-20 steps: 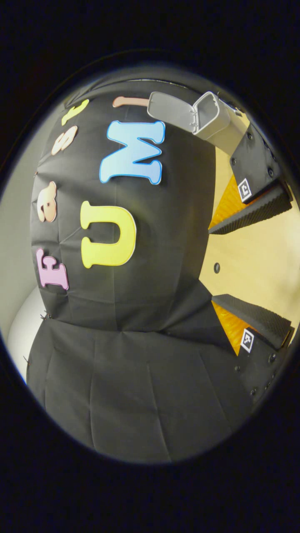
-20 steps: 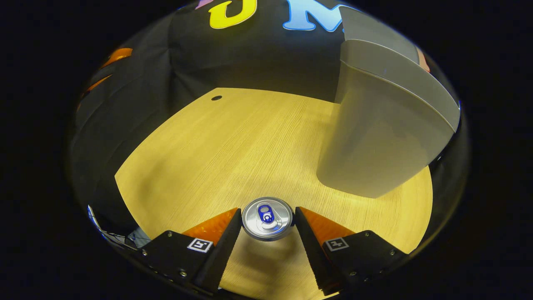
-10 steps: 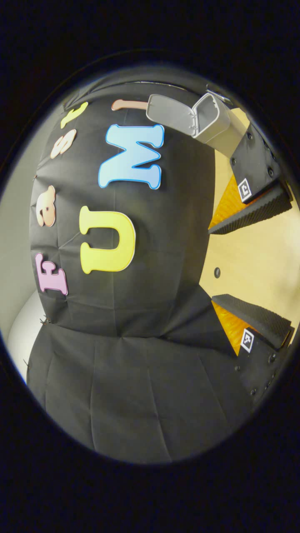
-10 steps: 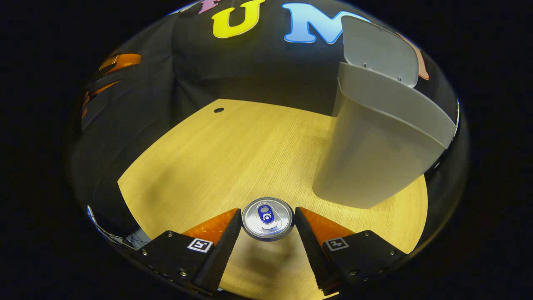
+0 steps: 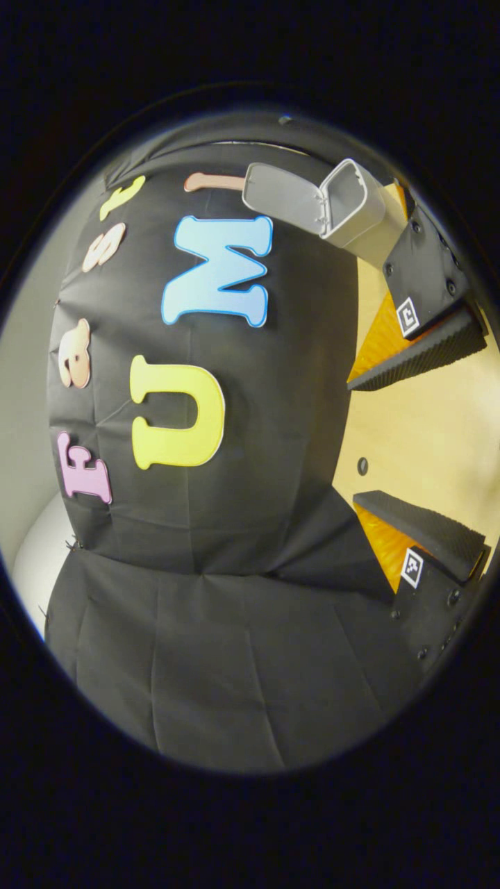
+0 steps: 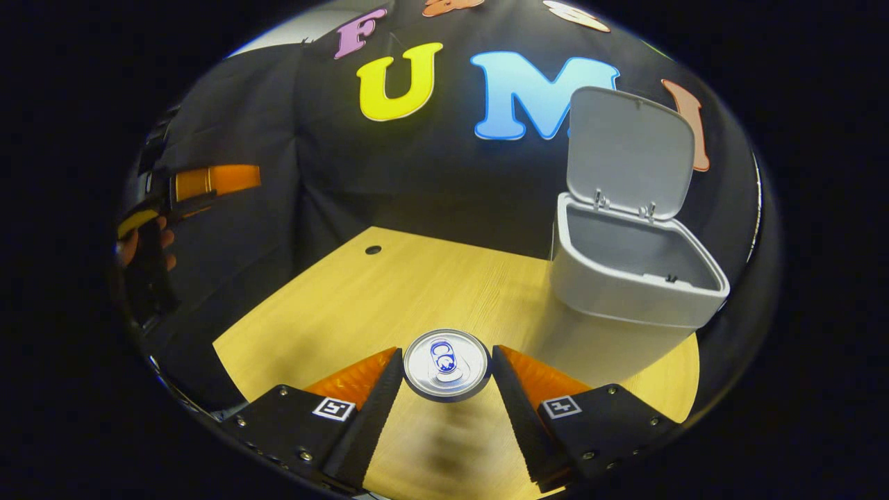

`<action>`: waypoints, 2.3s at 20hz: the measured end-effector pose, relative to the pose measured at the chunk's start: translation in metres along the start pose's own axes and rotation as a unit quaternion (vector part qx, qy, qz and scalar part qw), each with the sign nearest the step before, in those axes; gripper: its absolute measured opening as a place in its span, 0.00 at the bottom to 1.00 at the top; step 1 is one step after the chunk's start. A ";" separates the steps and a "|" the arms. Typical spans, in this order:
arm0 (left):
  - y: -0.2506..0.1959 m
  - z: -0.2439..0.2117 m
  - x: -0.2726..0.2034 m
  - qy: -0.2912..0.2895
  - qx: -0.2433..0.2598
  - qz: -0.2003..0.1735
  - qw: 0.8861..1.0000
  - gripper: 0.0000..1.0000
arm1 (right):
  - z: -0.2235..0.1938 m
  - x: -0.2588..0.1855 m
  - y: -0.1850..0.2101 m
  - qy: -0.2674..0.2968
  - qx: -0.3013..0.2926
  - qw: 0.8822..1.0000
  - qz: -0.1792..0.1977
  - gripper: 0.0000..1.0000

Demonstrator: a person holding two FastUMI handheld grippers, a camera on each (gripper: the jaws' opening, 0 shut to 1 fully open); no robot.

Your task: Press the lid of the desktop garbage bin to open it, pick up the crumpled paper on the desktop and throw it into the bin, then pick up the pop can on the desktop and drop it into the bin, and finally close the garbage bin lid.

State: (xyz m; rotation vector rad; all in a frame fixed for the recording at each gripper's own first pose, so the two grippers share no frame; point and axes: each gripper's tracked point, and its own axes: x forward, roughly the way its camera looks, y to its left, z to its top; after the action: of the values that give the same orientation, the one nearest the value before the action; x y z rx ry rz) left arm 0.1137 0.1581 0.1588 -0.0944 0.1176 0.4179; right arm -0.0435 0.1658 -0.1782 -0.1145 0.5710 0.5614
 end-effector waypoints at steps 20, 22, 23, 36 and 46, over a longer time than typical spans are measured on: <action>0.008 -0.004 0.001 0.008 -0.005 0.000 1.000 0.96 | 0.180 -0.042 -0.093 -0.190 0.017 0.979 -0.070 0.82; 0.015 -0.005 -0.002 0.009 -0.007 0.007 1.000 0.96 | 0.189 -0.044 -0.110 -0.198 0.015 0.976 -0.088 0.82; 0.018 -0.005 -0.002 0.010 -0.009 0.010 1.000 0.96 | 0.192 -0.045 -0.119 -0.202 0.012 0.974 -0.098 0.82; 0.044 -0.012 -0.020 0.017 -0.006 0.040 0.999 0.95 | 0.164 -0.017 -0.195 -0.165 0.018 0.971 -0.171 0.82; 0.048 -0.022 -0.026 0.026 -0.005 0.048 0.998 0.95 | 0.097 0.023 -0.217 -0.082 0.037 0.979 -0.182 0.82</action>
State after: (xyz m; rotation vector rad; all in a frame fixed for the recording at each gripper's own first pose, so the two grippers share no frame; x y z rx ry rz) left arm 0.0680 0.1890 0.1375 -0.1094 0.1728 0.5120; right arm 0.1345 0.0174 -0.1200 -0.0977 0.3964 0.1901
